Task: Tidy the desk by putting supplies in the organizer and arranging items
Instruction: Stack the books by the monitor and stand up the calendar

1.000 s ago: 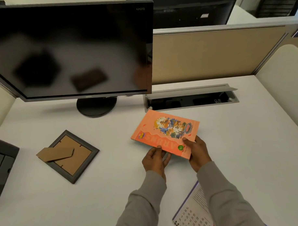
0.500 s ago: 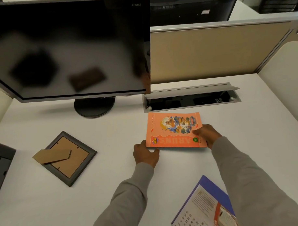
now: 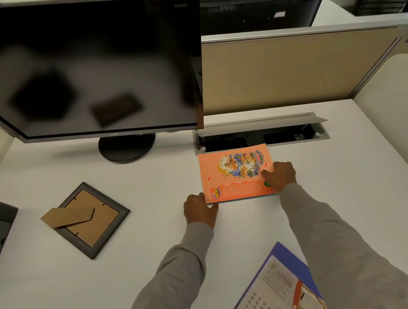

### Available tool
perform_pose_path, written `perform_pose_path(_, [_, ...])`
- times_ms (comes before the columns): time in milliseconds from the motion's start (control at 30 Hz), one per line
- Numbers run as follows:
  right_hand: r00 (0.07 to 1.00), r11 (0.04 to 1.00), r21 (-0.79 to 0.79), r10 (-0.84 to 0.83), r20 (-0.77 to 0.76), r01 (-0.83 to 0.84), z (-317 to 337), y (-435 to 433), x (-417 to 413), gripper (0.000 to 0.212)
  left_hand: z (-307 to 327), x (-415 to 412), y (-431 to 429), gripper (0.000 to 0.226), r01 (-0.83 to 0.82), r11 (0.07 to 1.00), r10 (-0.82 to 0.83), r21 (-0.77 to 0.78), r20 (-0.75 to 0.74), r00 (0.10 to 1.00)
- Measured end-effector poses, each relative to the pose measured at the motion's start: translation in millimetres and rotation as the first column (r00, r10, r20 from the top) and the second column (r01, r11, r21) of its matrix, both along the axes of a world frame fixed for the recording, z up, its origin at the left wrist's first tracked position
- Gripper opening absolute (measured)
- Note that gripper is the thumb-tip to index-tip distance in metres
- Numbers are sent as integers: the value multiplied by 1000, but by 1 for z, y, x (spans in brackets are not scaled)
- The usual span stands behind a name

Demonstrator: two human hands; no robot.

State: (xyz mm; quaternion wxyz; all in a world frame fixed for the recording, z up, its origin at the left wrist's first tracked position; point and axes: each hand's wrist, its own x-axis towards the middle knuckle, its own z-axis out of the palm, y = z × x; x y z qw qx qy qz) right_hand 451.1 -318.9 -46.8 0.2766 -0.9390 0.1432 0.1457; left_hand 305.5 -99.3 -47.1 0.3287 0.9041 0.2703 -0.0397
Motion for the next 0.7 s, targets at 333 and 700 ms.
perform_pose_path(333, [990, 990, 116, 67, 123, -81, -1, -25, -81, 34, -2, -4, 2, 26, 2, 1000, -2, -1, 39, 999])
perform_pose_path(700, [973, 993, -40, 121, 195, -115, 0, -25, -74, 24, 3, -2, 3, 21, -29, 997, 32, -75, 45, 998])
